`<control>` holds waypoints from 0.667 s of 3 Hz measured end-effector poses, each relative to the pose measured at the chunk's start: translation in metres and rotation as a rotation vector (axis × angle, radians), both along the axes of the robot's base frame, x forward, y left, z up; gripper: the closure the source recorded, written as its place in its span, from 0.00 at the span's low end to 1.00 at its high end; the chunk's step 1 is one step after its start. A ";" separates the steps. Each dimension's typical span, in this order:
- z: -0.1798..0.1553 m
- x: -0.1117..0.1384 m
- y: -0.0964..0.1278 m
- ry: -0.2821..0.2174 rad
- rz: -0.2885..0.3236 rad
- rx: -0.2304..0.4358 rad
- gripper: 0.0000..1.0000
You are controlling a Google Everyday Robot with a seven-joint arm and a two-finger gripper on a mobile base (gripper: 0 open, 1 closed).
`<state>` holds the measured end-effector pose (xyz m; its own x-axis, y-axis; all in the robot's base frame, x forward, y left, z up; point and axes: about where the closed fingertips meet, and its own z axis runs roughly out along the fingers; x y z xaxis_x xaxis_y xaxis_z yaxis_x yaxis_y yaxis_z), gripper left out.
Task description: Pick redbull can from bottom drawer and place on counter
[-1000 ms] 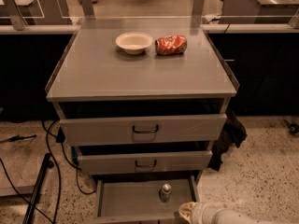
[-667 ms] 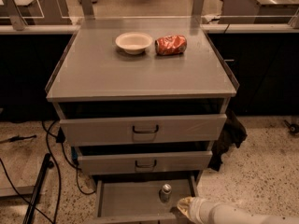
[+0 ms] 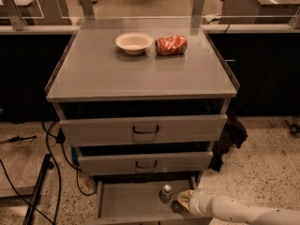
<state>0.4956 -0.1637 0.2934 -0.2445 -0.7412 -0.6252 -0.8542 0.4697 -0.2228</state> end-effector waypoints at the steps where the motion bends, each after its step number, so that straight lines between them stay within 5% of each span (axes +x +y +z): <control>1: -0.009 0.014 -0.002 0.012 -0.003 0.002 0.58; 2: -0.019 0.026 -0.001 0.029 -0.003 0.005 0.49</control>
Offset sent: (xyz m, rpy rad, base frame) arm 0.0475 -0.0041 -0.0339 0.0050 0.0522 -0.0053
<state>0.5220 -0.1647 0.2740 -0.2646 -0.7375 -0.6213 -0.8590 0.4730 -0.1957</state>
